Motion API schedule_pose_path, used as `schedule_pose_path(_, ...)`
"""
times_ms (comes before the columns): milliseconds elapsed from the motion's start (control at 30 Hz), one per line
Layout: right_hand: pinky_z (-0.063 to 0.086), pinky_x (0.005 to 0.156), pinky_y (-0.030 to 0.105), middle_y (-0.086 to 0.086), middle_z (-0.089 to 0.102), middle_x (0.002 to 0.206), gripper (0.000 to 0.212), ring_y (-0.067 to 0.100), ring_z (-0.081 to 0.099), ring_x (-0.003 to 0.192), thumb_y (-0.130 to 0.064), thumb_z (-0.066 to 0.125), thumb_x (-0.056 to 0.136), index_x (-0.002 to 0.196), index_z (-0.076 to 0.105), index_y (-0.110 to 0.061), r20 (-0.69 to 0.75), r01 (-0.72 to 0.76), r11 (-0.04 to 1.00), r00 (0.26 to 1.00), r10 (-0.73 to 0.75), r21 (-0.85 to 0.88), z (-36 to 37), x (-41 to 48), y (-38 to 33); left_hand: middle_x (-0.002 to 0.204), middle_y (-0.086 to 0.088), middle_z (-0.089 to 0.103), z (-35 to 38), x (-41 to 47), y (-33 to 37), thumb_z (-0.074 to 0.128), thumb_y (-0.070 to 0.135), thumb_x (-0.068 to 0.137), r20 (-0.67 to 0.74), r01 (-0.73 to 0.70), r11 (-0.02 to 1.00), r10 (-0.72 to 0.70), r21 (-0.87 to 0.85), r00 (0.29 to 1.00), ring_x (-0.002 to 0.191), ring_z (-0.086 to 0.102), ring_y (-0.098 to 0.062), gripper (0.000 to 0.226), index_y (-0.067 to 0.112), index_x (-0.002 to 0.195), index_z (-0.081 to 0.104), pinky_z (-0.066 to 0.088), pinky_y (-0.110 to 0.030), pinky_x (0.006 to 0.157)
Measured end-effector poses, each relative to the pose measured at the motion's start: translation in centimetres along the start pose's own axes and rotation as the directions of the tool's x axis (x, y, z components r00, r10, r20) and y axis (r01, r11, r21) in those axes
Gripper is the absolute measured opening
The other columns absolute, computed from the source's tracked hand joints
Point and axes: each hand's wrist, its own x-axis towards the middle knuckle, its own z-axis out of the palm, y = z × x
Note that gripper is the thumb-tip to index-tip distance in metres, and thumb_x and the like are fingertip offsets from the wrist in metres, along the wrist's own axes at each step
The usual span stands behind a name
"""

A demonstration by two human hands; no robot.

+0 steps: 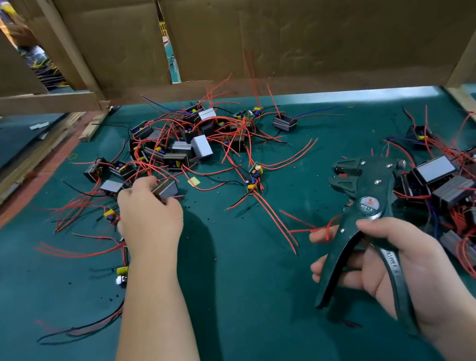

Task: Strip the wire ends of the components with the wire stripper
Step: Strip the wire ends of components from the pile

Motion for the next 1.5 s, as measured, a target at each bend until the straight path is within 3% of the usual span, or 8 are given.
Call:
schedule_pose_path(167, 0.056, 0.061, 0.055, 0.031, 0.065, 0.094, 0.044, 0.045, 0.063, 0.066, -0.025, 0.054, 0.066, 0.1, 0.052, 0.002, -0.042, -0.008, 1.0, 0.999, 0.008, 0.022, 0.0, 0.2, -0.3, 0.113, -0.007, 0.065, 0.3, 0.0, 0.2, 0.063, 0.024, 0.085, -0.03, 0.045, 0.995, -0.043, 0.089, 0.999, 0.097, 0.055, -0.032, 0.034, 0.021, 0.119, 0.061, 0.031, -0.042, 0.089)
schedule_pose_path(333, 0.057, 0.063, 0.053, 0.028, 0.066, 0.093, 0.036, 0.043, 0.064, 0.067, -0.026, 0.05, 0.068, 0.092, 0.053, 0.002, -0.036, -0.022, 0.998, 0.999, 0.024, 0.066, -0.2, 0.2, -0.6, 0.112, 0.013, 0.065, 0.1, -0.6, 0.9, 0.069, 0.063, 0.072, 0.007, -0.01, 0.972, 0.012, -0.235, 1.0, 0.107, 0.059, -0.014, 0.053, 0.03, 0.113, 0.064, 0.04, -0.043, 0.102)
schedule_pose_path(433, 0.058, 0.062, 0.053, 0.028, 0.066, 0.093, 0.037, 0.043, 0.064, 0.067, -0.026, 0.049, 0.069, 0.091, 0.054, 0.003, -0.023, -0.024, 0.996, 0.999, 0.026, 0.088, -0.3, 0.1, -0.6, 0.098, 0.019, 0.063, 0.0, -1.1, 1.7, 0.069, 0.05, 0.079, -0.098, -0.141, 0.904, 0.11, -0.403, 0.989, 0.094, 0.062, -0.007, 0.034, 0.03, 0.107, 0.064, 0.048, -0.032, 0.091)
schedule_pose_path(733, 0.056, 0.064, 0.056, 0.034, 0.064, 0.098, 0.057, 0.046, 0.065, 0.069, -0.03, 0.072, 0.057, 0.098, 0.053, 0.004, 0.034, 0.091, 0.988, 0.995, -0.096, 0.125, -0.1, 0.0, -0.4, 0.102, 0.005, 0.063, 0.5, -3.6, 4.2, 0.066, 0.024, 0.088, -0.213, -0.71, 0.579, 0.695, -0.401, 0.687, 0.102, 0.058, -0.003, 0.022, 0.013, 0.107, 0.07, 0.04, -0.015, 0.092)
schedule_pose_path(933, 0.055, 0.064, 0.057, 0.034, 0.065, 0.095, 0.035, 0.049, 0.063, 0.068, -0.028, 0.065, 0.056, 0.087, 0.07, -0.012, 0.066, 0.132, 0.982, 0.988, -0.142, 0.134, 0.1, -0.3, -0.6, 0.131, -0.004, 0.044, 1.3, -5.2, 5.3, 0.037, -0.018, 0.091, -0.079, -0.519, 0.525, 0.647, -0.675, 0.759, 0.095, 0.069, -0.01, 0.052, 0.024, 0.115, 0.055, 0.049, -0.028, 0.094)
schedule_pose_path(1133, 0.055, 0.066, 0.059, 0.034, 0.065, 0.098, 0.069, 0.051, 0.063, 0.069, -0.028, 0.065, 0.058, 0.123, 0.055, -0.006, 0.098, 0.1, 0.986, 0.989, -0.113, 0.129, -0.2, -0.2, -0.6, 0.156, 0.004, 0.017, 1.0, -5.4, 5.4, 0.033, -0.011, 0.097, 0.034, -0.332, 0.487, 0.601, -0.808, 0.799, 0.103, 0.068, -0.009, 0.076, 0.04, 0.144, 0.003, 0.041, -0.015, 0.097)
schedule_pose_path(1267, 0.055, 0.068, 0.057, 0.034, 0.063, 0.109, 0.073, 0.049, 0.064, 0.071, -0.028, 0.069, 0.06, 0.127, 0.052, -0.004, 0.136, 0.087, 0.988, 0.985, -0.105, 0.129, -0.3, -0.2, -0.5, 0.102, -0.003, 0.071, 1.3, -5.4, 5.8, 0.032, -0.006, 0.101, 0.148, -0.119, 0.452, 0.511, -0.884, 0.847, 0.088, 0.072, -0.015, 0.046, 0.019, 0.136, 0.018, 0.051, -0.025, 0.088)
schedule_pose_path(1500, 0.058, 0.069, 0.051, 0.031, 0.064, 0.113, 0.084, 0.045, 0.067, 0.071, -0.04, 0.089, 0.042, 0.11, 0.058, -0.002, 0.042, 0.185, 0.979, 0.981, -0.189, 0.089, -1.1, 0.0, -1.9, 0.08, 0.002, 0.075, 0.8, -5.5, 5.9, 0.032, 0.009, 0.104, 0.253, 0.064, 0.381, 0.47, -0.922, 0.845, 0.048, 0.055, -0.009, 0.013, 0.018, 0.103, 0.041, 0.046, -0.017, 0.053)
